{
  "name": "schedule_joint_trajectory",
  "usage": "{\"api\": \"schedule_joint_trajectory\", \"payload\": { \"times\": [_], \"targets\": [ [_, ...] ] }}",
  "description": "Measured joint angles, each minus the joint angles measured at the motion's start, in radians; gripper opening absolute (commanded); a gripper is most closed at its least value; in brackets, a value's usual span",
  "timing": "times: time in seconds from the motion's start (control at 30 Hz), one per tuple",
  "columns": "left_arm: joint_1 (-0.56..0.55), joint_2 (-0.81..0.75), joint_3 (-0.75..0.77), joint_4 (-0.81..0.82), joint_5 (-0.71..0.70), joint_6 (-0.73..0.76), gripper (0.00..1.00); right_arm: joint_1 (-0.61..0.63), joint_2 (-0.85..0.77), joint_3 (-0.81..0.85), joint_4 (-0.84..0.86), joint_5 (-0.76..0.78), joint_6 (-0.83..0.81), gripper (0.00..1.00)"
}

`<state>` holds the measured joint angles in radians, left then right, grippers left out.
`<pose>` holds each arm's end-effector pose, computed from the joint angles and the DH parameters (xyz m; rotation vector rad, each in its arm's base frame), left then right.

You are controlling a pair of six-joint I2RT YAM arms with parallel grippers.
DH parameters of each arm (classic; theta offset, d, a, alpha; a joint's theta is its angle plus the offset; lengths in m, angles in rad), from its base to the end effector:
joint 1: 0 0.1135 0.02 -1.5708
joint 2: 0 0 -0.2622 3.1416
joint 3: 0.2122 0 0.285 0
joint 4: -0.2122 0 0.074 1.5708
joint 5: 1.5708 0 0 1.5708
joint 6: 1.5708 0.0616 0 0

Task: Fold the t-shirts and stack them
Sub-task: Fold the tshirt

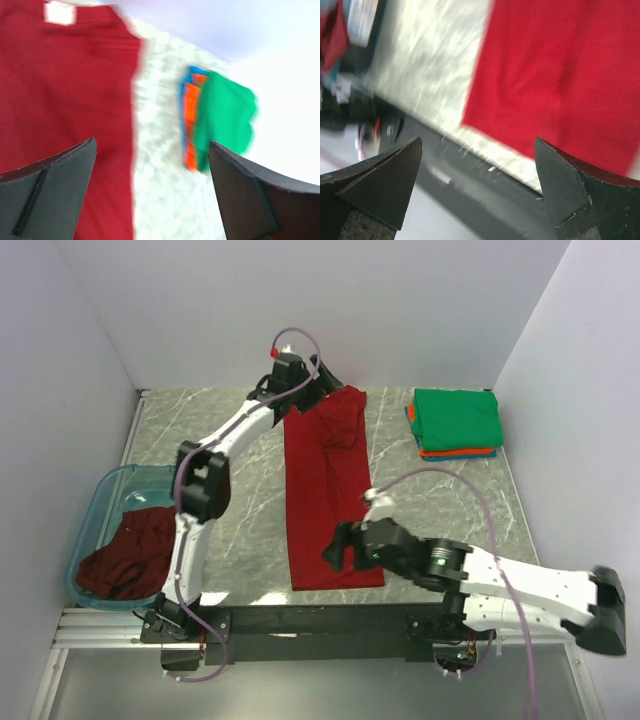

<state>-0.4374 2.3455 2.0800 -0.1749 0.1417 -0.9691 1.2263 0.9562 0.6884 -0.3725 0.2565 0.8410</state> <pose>0.5490 -0.2663 0.2281 -0.4742 2.1120 -1.0040 0.1027 0.2399 0.2321 -0.2971 2.3088 0.8486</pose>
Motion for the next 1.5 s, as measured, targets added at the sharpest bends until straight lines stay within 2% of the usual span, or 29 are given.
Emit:
{"api": "schedule_joint_trajectory", "payload": {
  "times": [0.1,0.3,0.47,0.57,0.7,0.9,1.03,1.23,1.43,1.5],
  "targets": [
    [-0.046,-0.187,-0.093,-0.032,-0.029,0.059,0.99,-0.085,-0.16,-0.057,-0.054,0.068,0.03,0.99],
    [-0.217,-0.571,-0.388,-0.006,-0.087,0.138,0.99,-0.124,-0.425,-0.134,-0.169,0.212,0.122,1.0],
    [-0.309,-0.747,-0.683,0.005,-0.103,0.136,0.99,-0.129,-0.575,-0.18,-0.25,0.285,0.166,0.99],
    [-0.357,-0.798,-0.846,-0.053,-0.175,0.115,0.99,-0.132,-0.593,-0.186,-0.279,0.301,0.169,0.99],
    [-0.459,-0.894,-1.037,-0.176,-0.256,0.047,0.99,-0.134,-0.54,-0.184,-0.314,0.305,0.169,0.99],
    [-0.616,-1.163,-1.297,-0.303,-0.298,-0.127,0.99,-0.137,-0.401,-0.184,-0.332,0.263,0.162,0.98],
    [-0.689,-1.194,-1.374,-0.344,-0.3,-0.234,0.98,-0.139,-0.323,-0.183,-0.332,0.21,0.161,0.98],
    [-0.702,-1.168,-1.431,-0.366,-0.303,-0.303,0.88,-0.15,-0.275,-0.193,-0.308,0.13,0.165,0.96],
    [-0.702,-1.054,-1.423,-0.37,-0.326,-0.311,0.78,-0.174,-0.253,-0.214,-0.282,0.082,0.181,0.94],
    [-0.702,-1.014,-1.412,-0.377,-0.33,-0.312,0.71,-0.185,-0.252,-0.221,-0.274,0.068,0.186,0.94]
  ]
}}
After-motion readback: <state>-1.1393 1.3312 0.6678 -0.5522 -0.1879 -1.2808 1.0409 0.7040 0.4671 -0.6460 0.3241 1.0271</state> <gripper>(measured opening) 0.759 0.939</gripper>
